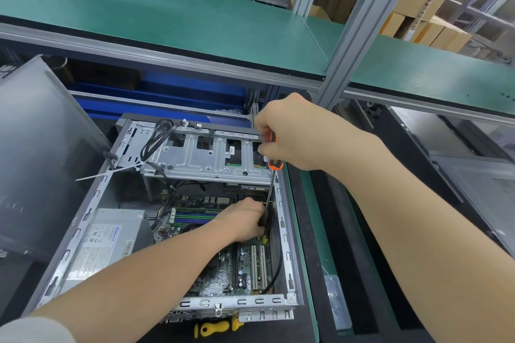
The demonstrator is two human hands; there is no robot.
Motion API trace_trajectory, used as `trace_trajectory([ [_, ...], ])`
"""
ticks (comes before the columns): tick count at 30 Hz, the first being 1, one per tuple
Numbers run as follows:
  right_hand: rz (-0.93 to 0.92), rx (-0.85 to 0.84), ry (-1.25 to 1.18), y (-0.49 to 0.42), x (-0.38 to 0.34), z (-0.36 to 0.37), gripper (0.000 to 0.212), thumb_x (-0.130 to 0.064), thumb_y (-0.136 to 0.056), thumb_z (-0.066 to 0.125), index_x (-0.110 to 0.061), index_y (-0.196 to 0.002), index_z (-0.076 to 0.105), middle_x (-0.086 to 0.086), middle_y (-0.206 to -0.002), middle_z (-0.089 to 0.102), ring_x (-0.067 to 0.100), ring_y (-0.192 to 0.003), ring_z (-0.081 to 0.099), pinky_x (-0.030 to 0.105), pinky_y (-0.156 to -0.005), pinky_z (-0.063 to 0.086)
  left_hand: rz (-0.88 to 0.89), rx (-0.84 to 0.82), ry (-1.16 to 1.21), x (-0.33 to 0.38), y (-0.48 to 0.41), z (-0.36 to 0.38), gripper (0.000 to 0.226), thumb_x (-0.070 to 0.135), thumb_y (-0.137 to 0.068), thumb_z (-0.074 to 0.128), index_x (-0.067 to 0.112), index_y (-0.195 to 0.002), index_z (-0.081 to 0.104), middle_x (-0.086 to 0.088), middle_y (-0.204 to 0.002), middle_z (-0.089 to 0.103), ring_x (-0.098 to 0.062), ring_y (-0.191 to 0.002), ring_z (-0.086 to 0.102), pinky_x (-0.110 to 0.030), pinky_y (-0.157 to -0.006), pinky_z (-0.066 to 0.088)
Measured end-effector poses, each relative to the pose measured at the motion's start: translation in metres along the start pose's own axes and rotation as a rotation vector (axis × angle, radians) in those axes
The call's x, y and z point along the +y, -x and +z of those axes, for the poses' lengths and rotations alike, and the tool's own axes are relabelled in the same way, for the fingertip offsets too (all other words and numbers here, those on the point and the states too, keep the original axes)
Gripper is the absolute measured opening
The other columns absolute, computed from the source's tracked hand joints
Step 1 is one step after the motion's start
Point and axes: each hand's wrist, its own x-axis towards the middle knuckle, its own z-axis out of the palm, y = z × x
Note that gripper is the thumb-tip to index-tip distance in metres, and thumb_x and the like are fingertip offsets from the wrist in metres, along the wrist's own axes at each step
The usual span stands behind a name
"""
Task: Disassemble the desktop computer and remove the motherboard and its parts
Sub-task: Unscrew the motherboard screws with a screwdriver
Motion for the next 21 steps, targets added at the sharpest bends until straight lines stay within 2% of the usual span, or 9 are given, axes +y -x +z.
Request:
trace_trajectory([
  [4, -0.091, -0.096, 0.013, 0.006, 0.002, -0.012, 0.016, -0.011, -0.086, 0.069, -0.026, -0.080, 0.066, -0.012, -0.075, 0.060, 0.013, -0.074, 0.060, 0.022, -0.053, 0.036, 0.011, -0.005, 0.003, -0.001, 0.001, -0.001, 0.028, 0.037, -0.090, 0.064, 0.021, -0.070, 0.053, 0.001, -0.076, 0.049, -0.014, -0.057, 0.051, -0.024, -0.044, 0.032],
  [9, -0.120, -0.188, 0.001, 0.006, 0.004, -0.014, 0.029, 0.002, -0.080, 0.061, -0.024, -0.085, 0.071, -0.013, -0.079, 0.065, 0.008, -0.075, 0.061, 0.017, -0.053, 0.038, 0.038, -0.001, 0.004, -0.001, 0.001, -0.002, 0.025, 0.036, -0.091, 0.063, 0.015, -0.079, 0.060, 0.000, -0.072, 0.047, -0.016, -0.055, 0.048, -0.026, -0.046, 0.032],
  [12, -0.123, -0.183, -0.003, 0.006, 0.004, -0.012, 0.027, 0.000, -0.079, 0.062, -0.024, -0.086, 0.071, -0.014, -0.079, 0.064, 0.009, -0.079, 0.061, 0.019, -0.056, 0.042, 0.028, -0.002, -0.026, 0.001, 0.000, -0.002, 0.035, 0.033, -0.093, 0.063, 0.012, -0.068, 0.050, -0.003, -0.072, 0.046, -0.019, -0.053, 0.047, -0.027, -0.045, 0.031],
  [15, -0.134, -0.180, 0.000, 0.006, 0.005, -0.013, 0.015, -0.015, -0.082, 0.069, -0.026, -0.091, 0.066, -0.014, -0.085, 0.058, 0.014, -0.085, 0.057, 0.031, -0.069, 0.053, 0.024, 0.000, -0.047, 0.002, 0.000, -0.001, 0.041, 0.030, -0.094, 0.064, 0.015, -0.064, 0.040, -0.005, -0.075, 0.044, -0.020, -0.053, 0.046, -0.028, -0.044, 0.029],
  [16, -0.132, -0.137, -0.002, 0.006, 0.004, -0.011, 0.009, -0.025, -0.085, 0.069, -0.026, -0.091, 0.064, -0.013, -0.084, 0.055, 0.016, -0.085, 0.056, 0.035, -0.071, 0.053, 0.021, -0.002, -0.046, 0.003, 0.000, -0.001, 0.041, 0.029, -0.094, 0.065, 0.014, -0.064, 0.040, -0.005, -0.075, 0.043, -0.020, -0.054, 0.046, -0.028, -0.045, 0.030],
  [17, -0.100, -0.057, 0.009, 0.006, 0.001, -0.008, 0.014, -0.036, -0.087, 0.068, -0.024, -0.088, 0.060, -0.009, -0.081, 0.051, 0.020, -0.083, 0.055, 0.036, -0.070, 0.053, 0.019, -0.004, -0.046, 0.003, 0.000, 0.000, 0.040, 0.029, -0.094, 0.065, 0.014, -0.065, 0.041, -0.005, -0.076, 0.043, -0.021, -0.054, 0.046, -0.029, -0.046, 0.032],
  [19, 0.065, 0.172, 0.131, 0.005, -0.006, 0.002, 0.040, -0.051, -0.092, 0.061, -0.020, -0.072, 0.045, -0.003, -0.070, 0.037, 0.027, -0.069, 0.047, 0.033, -0.056, 0.041, 0.016, -0.003, -0.043, 0.002, -0.001, 0.000, 0.038, 0.028, -0.094, 0.065, 0.012, -0.067, 0.043, -0.005, -0.076, 0.043, -0.022, -0.056, 0.048, -0.030, -0.050, 0.037],
  [21, 0.267, 0.323, 0.208, 0.004, -0.013, 0.006, 0.057, -0.058, -0.096, 0.056, -0.021, -0.063, 0.027, -0.001, -0.064, 0.025, 0.028, -0.062, 0.038, 0.030, -0.053, 0.027, 0.029, 0.003, -0.032, 0.001, -0.002, 0.001, 0.040, 0.027, -0.093, 0.065, 0.014, -0.064, 0.041, -0.004, -0.075, 0.044, -0.021, -0.055, 0.047, -0.030, -0.051, 0.039],
])
